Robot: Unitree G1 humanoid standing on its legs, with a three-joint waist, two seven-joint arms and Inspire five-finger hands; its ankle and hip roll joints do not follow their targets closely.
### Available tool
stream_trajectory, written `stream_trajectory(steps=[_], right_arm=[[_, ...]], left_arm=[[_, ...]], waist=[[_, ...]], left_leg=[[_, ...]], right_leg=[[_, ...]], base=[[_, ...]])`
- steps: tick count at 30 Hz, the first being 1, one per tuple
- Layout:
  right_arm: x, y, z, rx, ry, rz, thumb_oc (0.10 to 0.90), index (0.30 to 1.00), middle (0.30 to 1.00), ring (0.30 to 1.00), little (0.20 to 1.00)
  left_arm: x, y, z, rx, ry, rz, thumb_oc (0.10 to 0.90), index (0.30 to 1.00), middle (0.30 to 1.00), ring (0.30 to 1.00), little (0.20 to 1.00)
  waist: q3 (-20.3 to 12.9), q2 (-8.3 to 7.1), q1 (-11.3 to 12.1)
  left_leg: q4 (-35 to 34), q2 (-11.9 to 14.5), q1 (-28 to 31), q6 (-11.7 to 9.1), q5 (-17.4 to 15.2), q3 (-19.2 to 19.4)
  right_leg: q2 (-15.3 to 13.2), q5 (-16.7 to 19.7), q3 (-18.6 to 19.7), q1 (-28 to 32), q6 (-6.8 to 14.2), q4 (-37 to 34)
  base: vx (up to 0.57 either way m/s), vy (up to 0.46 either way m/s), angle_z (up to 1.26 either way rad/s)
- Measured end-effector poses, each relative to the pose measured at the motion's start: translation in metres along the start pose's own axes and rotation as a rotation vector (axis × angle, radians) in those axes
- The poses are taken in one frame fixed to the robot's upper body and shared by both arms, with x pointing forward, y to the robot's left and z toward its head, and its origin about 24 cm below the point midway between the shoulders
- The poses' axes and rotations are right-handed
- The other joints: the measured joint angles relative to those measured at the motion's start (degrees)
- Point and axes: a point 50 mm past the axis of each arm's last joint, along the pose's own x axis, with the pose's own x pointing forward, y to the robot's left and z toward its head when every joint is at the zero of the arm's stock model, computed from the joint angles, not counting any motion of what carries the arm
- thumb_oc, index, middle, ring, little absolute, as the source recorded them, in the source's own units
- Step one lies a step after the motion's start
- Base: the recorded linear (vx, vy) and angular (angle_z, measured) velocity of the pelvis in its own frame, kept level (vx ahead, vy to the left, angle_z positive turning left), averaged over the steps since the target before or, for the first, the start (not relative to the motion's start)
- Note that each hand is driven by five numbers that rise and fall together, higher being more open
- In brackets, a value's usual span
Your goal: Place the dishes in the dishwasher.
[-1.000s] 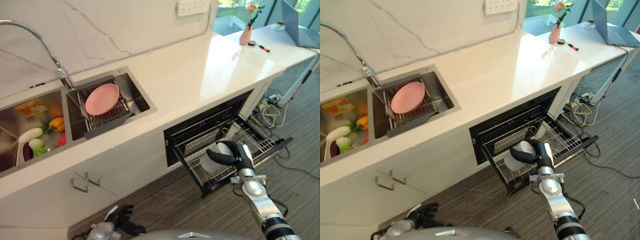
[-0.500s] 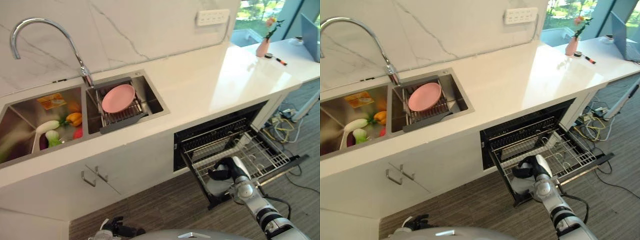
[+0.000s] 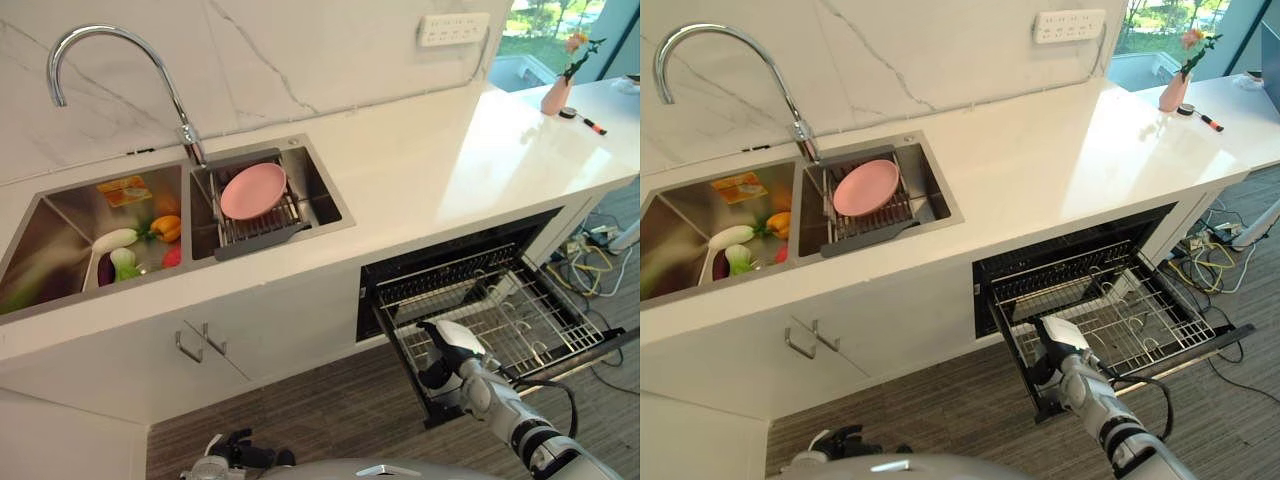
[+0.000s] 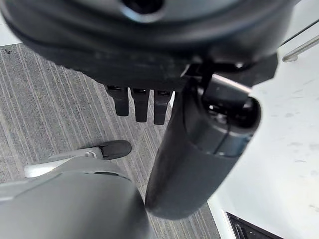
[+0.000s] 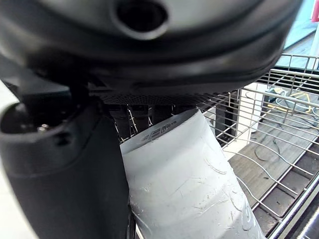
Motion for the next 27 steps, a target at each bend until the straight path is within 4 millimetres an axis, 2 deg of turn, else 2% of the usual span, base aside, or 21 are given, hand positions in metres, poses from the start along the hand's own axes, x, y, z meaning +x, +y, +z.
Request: stream_trajectory(steps=[3, 5, 6, 7, 8, 11, 12, 14, 20, 21, 24, 25, 27], right_arm=[[0.000, -0.004, -0.004, 0.001, 0.027, -0.030, 0.800, 0.900, 0.900, 0.900, 0.900], [-0.010, -0.025, -0.008, -0.061, -0.020, -0.148, 0.800, 0.900, 0.900, 0.900, 0.900], [-0.010, -0.025, -0.008, -0.061, -0.020, -0.148, 0.800, 0.900, 0.900, 0.900, 0.900], [-0.014, -0.044, -0.008, -0.026, -0.034, -0.258, 0.800, 0.900, 0.900, 0.900, 0.900], [-0.015, -0.052, -0.009, -0.006, -0.025, -0.306, 0.800, 0.900, 0.900, 0.900, 0.900], [-0.016, -0.062, -0.019, 0.035, 0.034, -0.383, 0.800, 0.900, 0.900, 0.900, 0.900], [-0.017, -0.060, -0.026, 0.057, 0.068, -0.392, 0.800, 0.900, 0.900, 0.900, 0.900], [-0.016, -0.057, -0.024, 0.123, 0.072, -0.389, 0.800, 0.900, 0.900, 0.900, 0.900], [-0.013, -0.024, -0.010, 0.390, 0.094, -0.292, 0.800, 0.900, 0.900, 0.900, 0.900], [-0.012, -0.010, -0.008, 0.488, 0.116, -0.242, 0.800, 0.900, 0.900, 0.900, 0.900], [-0.005, -0.003, 0.000, 0.646, 0.124, -0.156, 0.800, 0.900, 0.900, 0.900, 0.900], [-0.004, -0.005, 0.000, 0.645, 0.123, -0.137, 0.800, 0.900, 0.900, 0.900, 0.900], [-0.001, -0.010, -0.001, 0.515, 0.086, -0.072, 0.800, 0.900, 0.900, 0.900, 0.900]], left_arm=[[0.000, 0.000, 0.000, -0.001, -0.001, 0.003, 0.800, 0.900, 0.900, 0.900, 0.900], [0.000, 0.000, 0.001, 0.010, -0.002, 0.011, 0.800, 0.900, 0.900, 0.900, 0.900], [0.000, 0.000, 0.001, 0.010, -0.002, 0.011, 0.800, 0.900, 0.900, 0.900, 0.900], [0.000, 0.000, 0.003, 0.023, -0.013, 0.024, 0.800, 0.900, 0.900, 0.900, 0.900], [0.000, 0.000, 0.002, 0.028, -0.008, 0.028, 0.800, 0.900, 0.900, 0.900, 0.900], [0.000, -0.002, 0.003, 0.072, -0.018, 0.022, 0.800, 0.900, 0.900, 0.900, 0.900], [0.000, -0.003, 0.004, 0.091, -0.024, 0.020, 0.800, 0.900, 0.900, 0.900, 0.900], [0.000, -0.006, 0.005, 0.103, -0.030, 0.014, 0.800, 0.900, 0.900, 0.900, 0.900], [0.000, -0.009, 0.007, 0.118, -0.041, 0.011, 0.800, 0.900, 0.900, 0.900, 0.900], [0.000, -0.009, 0.009, 0.122, -0.045, 0.010, 0.800, 0.900, 0.900, 0.900, 0.900], [0.000, -0.006, 0.009, 0.128, -0.039, 0.013, 0.800, 0.900, 0.900, 0.900, 0.900], [0.000, -0.006, 0.008, 0.131, -0.035, 0.012, 0.800, 0.900, 0.900, 0.900, 0.900], [0.000, -0.006, 0.008, 0.135, -0.033, 0.002, 0.800, 0.900, 0.900, 0.900, 0.900]], waist=[[0.2, 0.01, -0.1], [0.5, 0.15, -1.0], [0.5, 0.15, -1.0], [1.1, 0.04, -1.9], [1.1, -0.02, -2.4], [1.3, -0.23, -3.1], [1.3, -0.28, -3.2], [1.4, -0.19, -3.2], [1.7, -0.05, -3.1], [1.7, -0.06, -3.0], [1.0, -0.86, -2.8], [1.0, -0.91, -2.8], [0.9, -1.09, -2.5]], left_leg=[[0.0, -0.1, 0.0, 0.0, 0.0, 0.1], [0.0, -0.2, 0.1, -0.2, -0.1, 0.2], [0.0, -0.2, 0.1, -0.2, -0.1, 0.2], [0.0, -0.2, 0.9, -0.2, -0.1, 0.9], [0.0, -0.3, 1.3, -0.2, -0.1, 1.0], [0.0, -0.2, 1.9, -0.2, -0.2, 1.2], [0.0, -0.1, 2.0, -0.2, -0.2, 1.2], [0.0, 0.1, 2.1, -0.2, -0.2, 1.2], [0.0, 0.2, 2.1, -0.4, -0.3, 1.4], [0.0, 0.2, 2.1, -0.4, -0.3, 1.4], [0.0, 0.4, 2.4, -0.5, -0.4, 1.6], [0.0, 0.5, 2.4, -0.5, -0.6, 1.7], [0.0, 0.5, 2.4, -0.5, -0.8, 1.8]], right_leg=[[-0.1, 0.0, 0.0, 0.0, 0.0, 0.0], [-0.5, -0.1, 0.2, -0.1, 0.2, 0.0], [-0.5, -0.1, 0.2, -0.1, 0.2, 0.0], [-0.6, -0.1, 1.1, -0.1, 0.2, 0.0], [-0.6, -0.1, 1.5, 0.2, 0.2, 0.0], [-0.5, -0.1, 2.3, 0.4, 0.2, 0.0], [-0.4, -0.1, 2.5, 0.4, 0.1, 0.0], [-0.4, -0.1, 2.6, 0.4, 0.1, 0.0], [-0.1, -0.1, 2.6, 0.4, 0.1, 0.0], [-0.1, 0.0, 2.6, 0.4, 0.1, 0.0], [0.1, 0.0, 2.7, 0.5, 0.1, 0.0], [0.1, 0.0, 2.7, 0.5, 0.1, 0.0], [0.3, 0.0, 2.7, 0.5, 0.0, 0.0]], base=[[0.00, 0.000, 0.00], [0.00, 0.000, 0.00], [-0.01, -0.005, -0.18], [0.00, 0.004, -0.25], [0.00, 0.008, -0.30], [0.00, 0.005, -0.15], [-0.01, 0.004, -0.10], [-0.01, 0.002, -0.03], [0.00, 0.000, 0.00], [0.00, 0.000, 0.00], [0.00, -0.003, -0.01], [0.00, 0.000, 0.00], [0.00, 0.000, 0.00]])
